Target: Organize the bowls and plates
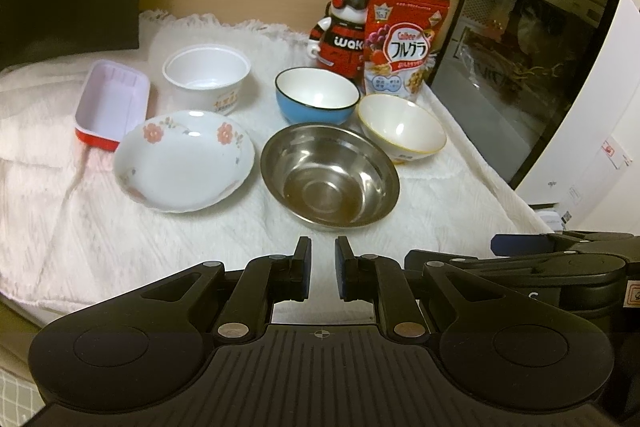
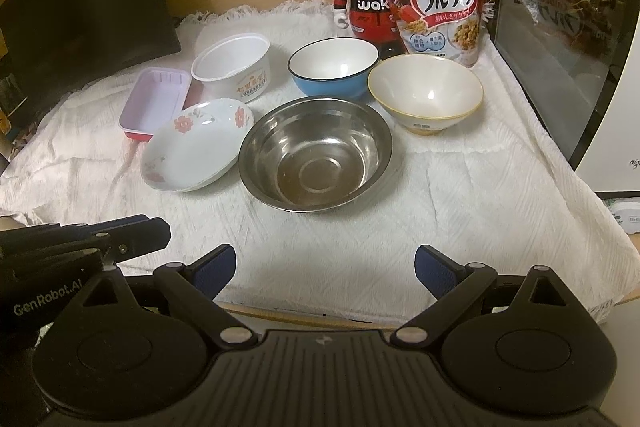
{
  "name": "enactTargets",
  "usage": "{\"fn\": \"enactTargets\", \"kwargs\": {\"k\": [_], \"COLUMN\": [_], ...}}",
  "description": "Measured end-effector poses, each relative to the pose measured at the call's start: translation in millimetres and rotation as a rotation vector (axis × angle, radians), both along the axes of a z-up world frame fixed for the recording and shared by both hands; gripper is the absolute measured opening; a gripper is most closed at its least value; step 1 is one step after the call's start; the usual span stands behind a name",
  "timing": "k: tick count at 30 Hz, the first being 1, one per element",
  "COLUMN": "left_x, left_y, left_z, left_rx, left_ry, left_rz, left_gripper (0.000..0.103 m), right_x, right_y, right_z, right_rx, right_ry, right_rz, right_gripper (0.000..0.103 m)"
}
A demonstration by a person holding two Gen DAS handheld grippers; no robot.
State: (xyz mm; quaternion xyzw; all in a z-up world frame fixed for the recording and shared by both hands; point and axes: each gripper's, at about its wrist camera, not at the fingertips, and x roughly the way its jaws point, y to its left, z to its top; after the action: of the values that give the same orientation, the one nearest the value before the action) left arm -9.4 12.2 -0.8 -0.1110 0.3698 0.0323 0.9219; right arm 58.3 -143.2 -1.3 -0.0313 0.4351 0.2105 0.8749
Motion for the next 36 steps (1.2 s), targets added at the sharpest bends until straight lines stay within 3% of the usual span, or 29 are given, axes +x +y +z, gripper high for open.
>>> {"fn": "enactTargets", "kwargs": {"k": [36], "left_x": [9.7], "left_y": [13.4], "left_z": [-2.7], "left_rx": [-0.032], "left_ry": [0.020], "left_rz": [0.007], "left_gripper": [0.015], "right_x": [4.7], "right_y": [2.1], "right_z": [-2.4], "right_rx": [-0.011], "right_ry": [0.009], "right_rz": [0.001], "right_gripper": [0.097]}}
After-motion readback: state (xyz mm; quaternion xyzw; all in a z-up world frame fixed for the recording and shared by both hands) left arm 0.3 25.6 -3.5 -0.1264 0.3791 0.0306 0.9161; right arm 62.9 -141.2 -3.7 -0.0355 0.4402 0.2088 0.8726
